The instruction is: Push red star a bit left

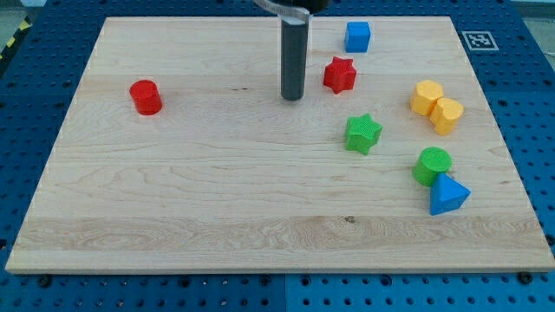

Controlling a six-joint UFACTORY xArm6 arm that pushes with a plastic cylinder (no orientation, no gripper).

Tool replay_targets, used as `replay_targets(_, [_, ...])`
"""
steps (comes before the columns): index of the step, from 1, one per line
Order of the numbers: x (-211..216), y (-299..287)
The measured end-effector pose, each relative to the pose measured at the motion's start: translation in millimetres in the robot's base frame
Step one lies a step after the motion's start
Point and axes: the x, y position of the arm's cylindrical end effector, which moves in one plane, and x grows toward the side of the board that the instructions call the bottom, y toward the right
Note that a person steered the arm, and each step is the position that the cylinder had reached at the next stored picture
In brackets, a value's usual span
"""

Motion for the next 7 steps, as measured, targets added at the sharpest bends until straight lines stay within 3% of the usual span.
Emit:
replay_targets(2, [13,70])
replay_targets(7, [7,125])
